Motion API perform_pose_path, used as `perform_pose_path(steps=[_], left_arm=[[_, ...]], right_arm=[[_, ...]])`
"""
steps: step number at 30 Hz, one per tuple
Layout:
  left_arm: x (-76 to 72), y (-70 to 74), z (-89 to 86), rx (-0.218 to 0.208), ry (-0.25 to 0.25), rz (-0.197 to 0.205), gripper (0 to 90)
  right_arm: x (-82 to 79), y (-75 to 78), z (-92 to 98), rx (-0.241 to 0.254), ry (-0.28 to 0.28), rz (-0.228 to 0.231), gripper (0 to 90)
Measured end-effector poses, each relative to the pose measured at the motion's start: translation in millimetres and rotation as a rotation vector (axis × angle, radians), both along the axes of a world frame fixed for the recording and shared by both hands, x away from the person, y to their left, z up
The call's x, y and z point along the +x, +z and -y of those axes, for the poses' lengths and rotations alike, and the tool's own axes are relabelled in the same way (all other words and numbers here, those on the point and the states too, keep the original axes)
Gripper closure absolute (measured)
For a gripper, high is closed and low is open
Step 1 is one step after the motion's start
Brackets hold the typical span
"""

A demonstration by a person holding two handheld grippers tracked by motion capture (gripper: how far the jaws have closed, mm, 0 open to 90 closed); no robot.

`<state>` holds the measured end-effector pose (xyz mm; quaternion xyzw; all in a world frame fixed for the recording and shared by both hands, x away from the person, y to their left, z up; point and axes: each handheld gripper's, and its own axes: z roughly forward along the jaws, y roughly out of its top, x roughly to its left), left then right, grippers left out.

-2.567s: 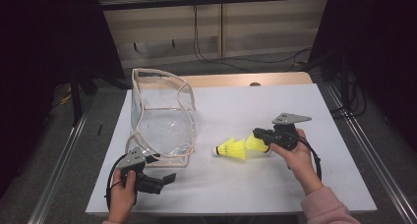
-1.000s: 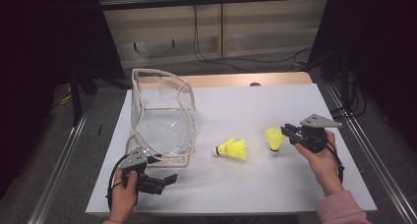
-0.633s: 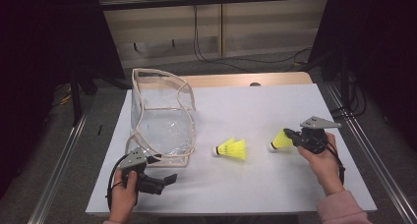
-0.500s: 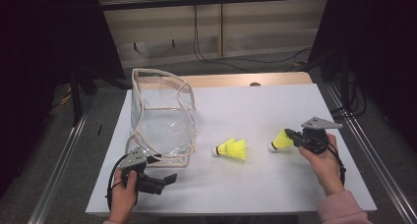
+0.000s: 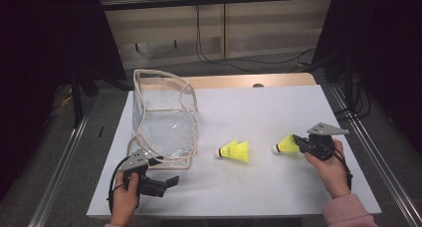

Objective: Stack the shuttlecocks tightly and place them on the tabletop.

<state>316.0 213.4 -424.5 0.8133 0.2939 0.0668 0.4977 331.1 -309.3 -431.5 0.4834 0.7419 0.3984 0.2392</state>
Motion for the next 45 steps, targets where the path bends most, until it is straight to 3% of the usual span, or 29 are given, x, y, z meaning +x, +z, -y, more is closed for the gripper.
perform_pose_path(steps=[6,8,9,10,13,16,18,19,21,28,39,42,45], left_arm=[[0.5,-0.5,0.6,0.006,-0.003,0.003,3.3],[-0.5,-0.5,1.8,0.001,-0.004,-0.018,3.4],[0.9,-0.2,1.0,0.013,-0.007,0.005,3.3],[-0.6,-0.4,1.8,0.001,-0.004,-0.019,3.3],[0.6,-0.9,1.8,0.005,-0.003,-0.001,3.3],[-0.7,-0.8,2.1,-0.003,-0.004,-0.022,3.3],[0.7,-0.8,1.7,0.006,-0.002,0.000,3.3],[-0.8,-0.8,2.3,-0.003,-0.003,-0.025,3.3],[0.5,0.1,1.0,0.012,-0.006,0.004,3.3],[-0.3,0.2,1.0,-0.002,-0.001,0.002,3.3],[0.1,0.3,0.8,0.009,-0.003,0.003,3.3],[-0.3,0.2,1.1,-0.005,0.002,0.000,3.3],[0.1,0.6,1.1,0.010,-0.004,0.003,3.3]], right_arm=[[-3.8,-3.7,7.1,-0.005,-0.008,-0.007,90.0],[-3.8,-5.3,6.8,-0.006,-0.008,-0.014,90.0],[-3.3,-6.4,5.7,-0.011,-0.004,-0.013,90.0],[-3.4,-6.4,4.0,-0.007,-0.003,-0.016,90.0],[-2.2,-7.7,0.6,-0.012,0.003,-0.025,90.0],[-0.3,-11.0,-2.2,-0.019,0.009,-0.028,90.0],[0.7,-12.4,-4.8,-0.026,0.017,-0.029,90.0],[1.0,-12.7,-7.3,-0.027,0.020,-0.033,90.0],[2.5,-12.9,-11.1,-0.026,0.027,-0.035,90.0],[6.3,-15.3,-20.4,-0.036,0.049,-0.045,90.0],[-0.4,-12.2,-11.3,-0.020,0.040,-0.036,90.0],[-3.0,-11.8,-5.4,-0.006,0.024,-0.037,90.0],[-5.2,-11.3,-2.1,-0.003,0.017,-0.041,90.0]])
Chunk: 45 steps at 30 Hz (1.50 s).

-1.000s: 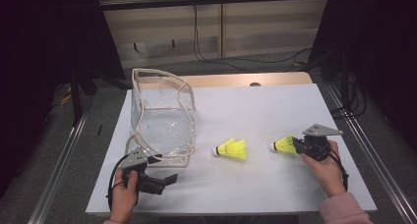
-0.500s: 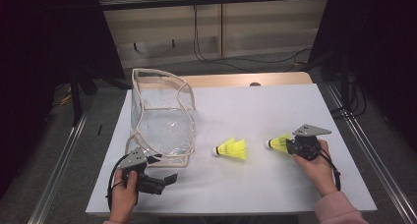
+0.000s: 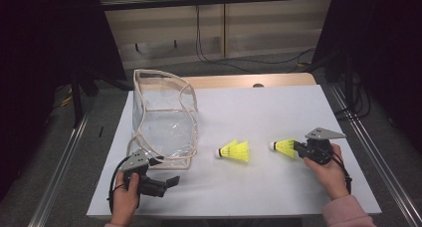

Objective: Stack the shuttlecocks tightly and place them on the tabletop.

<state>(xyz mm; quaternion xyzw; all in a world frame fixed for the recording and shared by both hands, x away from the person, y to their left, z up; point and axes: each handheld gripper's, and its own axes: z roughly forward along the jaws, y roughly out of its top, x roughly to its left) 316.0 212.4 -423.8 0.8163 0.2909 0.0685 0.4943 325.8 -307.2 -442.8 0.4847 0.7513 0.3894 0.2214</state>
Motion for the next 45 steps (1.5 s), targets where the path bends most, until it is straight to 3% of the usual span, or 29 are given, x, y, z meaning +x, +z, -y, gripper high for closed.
perform_pose_path(steps=[3,14,28,36,37,41,44,45], left_arm=[[-0.4,-0.3,0.2,-0.015,0.006,-0.001,3.3],[-0.1,0.1,-0.3,-0.007,0.003,-0.003,3.3],[-0.3,0.1,0.7,-0.018,0.007,-0.006,3.1],[-0.1,-0.3,0.7,-0.017,0.007,-0.006,3.1],[-0.6,-0.6,1.1,-0.021,0.002,-0.021,3.1],[-0.1,-0.3,0.7,-0.019,0.005,-0.006,3.1],[-0.2,-0.9,0.6,-0.014,-0.002,-0.025,3.1],[0.6,-0.9,0.5,-0.013,-0.001,-0.011,3.1]], right_arm=[[-1.7,1.1,1.2,-0.003,0.000,0.005,90.0],[-7.8,2.4,6.8,-0.010,-0.010,0.007,90.0],[-21.5,14.6,22.3,0.027,-0.035,0.046,86.4],[-22.7,19.7,22.0,0.047,-0.042,0.054,75.1],[-23.3,20.6,20.7,0.058,-0.049,0.047,73.7],[-23.4,23.3,19.7,0.066,-0.046,0.058,66.0],[-22.3,23.8,17.5,0.084,-0.041,0.054,60.6],[-22.2,23.4,16.3,0.087,-0.038,0.050,59.8]])
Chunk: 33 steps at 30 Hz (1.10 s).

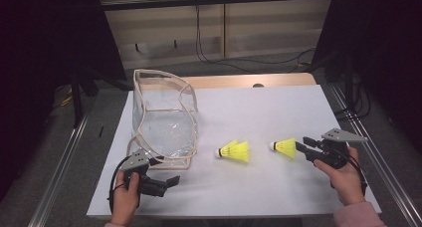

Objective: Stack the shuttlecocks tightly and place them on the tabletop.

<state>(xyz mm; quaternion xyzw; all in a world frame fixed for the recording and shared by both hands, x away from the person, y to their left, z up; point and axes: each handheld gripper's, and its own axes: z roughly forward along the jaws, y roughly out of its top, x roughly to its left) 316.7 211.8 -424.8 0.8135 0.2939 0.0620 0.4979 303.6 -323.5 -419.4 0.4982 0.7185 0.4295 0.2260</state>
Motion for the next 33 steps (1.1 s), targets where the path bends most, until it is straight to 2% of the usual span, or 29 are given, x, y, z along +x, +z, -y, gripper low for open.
perform_pose_path(steps=[9,23,25,28,33], left_arm=[[0.3,-0.3,0.0,-0.003,0.001,0.007,3.0],[0.3,-0.5,0.1,-0.002,0.003,0.005,2.9],[0.3,-0.5,0.1,-0.002,0.002,0.005,2.9],[0.5,-0.5,0.2,-0.002,0.001,0.007,2.8],[0.2,-0.4,0.0,-0.006,0.001,0.007,2.8]], right_arm=[[2.6,-4.5,-8.5,0.011,0.030,-0.016,45.3],[5.8,-12.8,-12.4,0.024,0.033,-0.028,30.1],[6.1,-13.7,-14.6,0.041,0.032,-0.034,26.6],[7.2,-15.8,-16.5,0.027,0.036,-0.033,23.2],[8.6,-19.8,-18.6,0.038,0.030,-0.051,18.5]])
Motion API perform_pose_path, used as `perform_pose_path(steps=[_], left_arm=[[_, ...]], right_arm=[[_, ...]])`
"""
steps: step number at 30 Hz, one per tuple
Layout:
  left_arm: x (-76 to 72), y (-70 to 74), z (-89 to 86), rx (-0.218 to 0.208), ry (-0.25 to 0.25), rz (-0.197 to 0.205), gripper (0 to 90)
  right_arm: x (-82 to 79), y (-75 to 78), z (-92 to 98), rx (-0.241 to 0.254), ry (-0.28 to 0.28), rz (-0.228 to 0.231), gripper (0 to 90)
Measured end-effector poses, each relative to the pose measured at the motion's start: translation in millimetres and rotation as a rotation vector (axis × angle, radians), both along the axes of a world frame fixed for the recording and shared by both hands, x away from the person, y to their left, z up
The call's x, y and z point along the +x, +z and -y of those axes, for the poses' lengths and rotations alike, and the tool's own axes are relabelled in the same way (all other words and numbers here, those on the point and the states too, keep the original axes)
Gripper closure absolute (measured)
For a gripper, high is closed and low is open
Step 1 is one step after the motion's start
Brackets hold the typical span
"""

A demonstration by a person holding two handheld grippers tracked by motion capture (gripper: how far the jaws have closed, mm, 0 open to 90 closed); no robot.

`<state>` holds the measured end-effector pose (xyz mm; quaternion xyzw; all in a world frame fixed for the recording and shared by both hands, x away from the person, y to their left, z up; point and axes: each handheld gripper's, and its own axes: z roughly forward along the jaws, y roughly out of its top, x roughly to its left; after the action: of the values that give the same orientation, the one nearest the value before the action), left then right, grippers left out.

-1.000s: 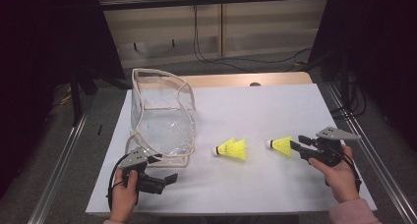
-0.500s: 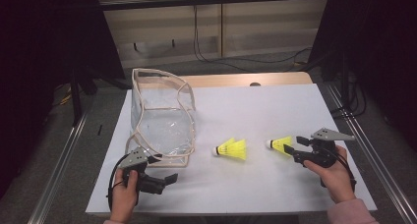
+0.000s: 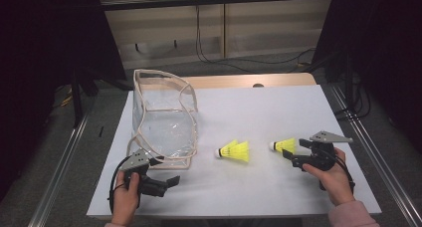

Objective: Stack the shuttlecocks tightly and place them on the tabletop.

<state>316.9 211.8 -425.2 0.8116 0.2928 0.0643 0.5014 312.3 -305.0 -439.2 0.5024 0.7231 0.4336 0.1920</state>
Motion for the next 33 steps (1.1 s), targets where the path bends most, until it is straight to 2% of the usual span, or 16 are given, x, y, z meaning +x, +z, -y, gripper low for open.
perform_pose_path(steps=[4,5,6,9,12,16,20,27,33], left_arm=[[0.3,0.3,-0.3,0.005,-0.003,0.001,2.9],[-1.2,0.4,0.4,-0.008,0.002,-0.018,2.9],[-0.8,0.9,-0.2,-0.003,0.009,-0.002,2.9],[-1.0,0.5,0.2,-0.003,0.000,-0.016,2.9],[-0.7,1.4,-0.9,-0.005,0.007,0.001,2.9],[-0.4,2.0,-2.1,0.003,0.005,0.006,2.9],[-0.1,2.2,-2.4,0.008,0.005,0.006,2.9],[-0.4,2.1,-1.9,0.003,0.002,0.007,2.8],[-0.5,2.7,-2.5,0.003,0.012,0.007,2.8]], right_arm=[[0.9,-2.1,-1.4,0.005,0.008,-0.006,16.4],[1.3,-2.2,-1.8,0.011,0.006,-0.007,16.3],[1.7,-2.4,-2.1,0.011,0.010,-0.007,15.7],[1.7,-2.4,-2.4,0.013,0.017,-0.015,12.5],[1.8,-4.0,-1.7,0.028,0.026,-0.037,11.7],[1.2,-4.8,-2.3,0.022,0.029,-0.055,18.1],[0.3,-3.5,-3.2,0.025,0.034,-0.049,25.4],[-0.3,-4.4,-3.3,0.026,0.059,-0.046,46.1],[0.0,-5.7,-3.8,0.026,0.077,-0.047,58.9]])
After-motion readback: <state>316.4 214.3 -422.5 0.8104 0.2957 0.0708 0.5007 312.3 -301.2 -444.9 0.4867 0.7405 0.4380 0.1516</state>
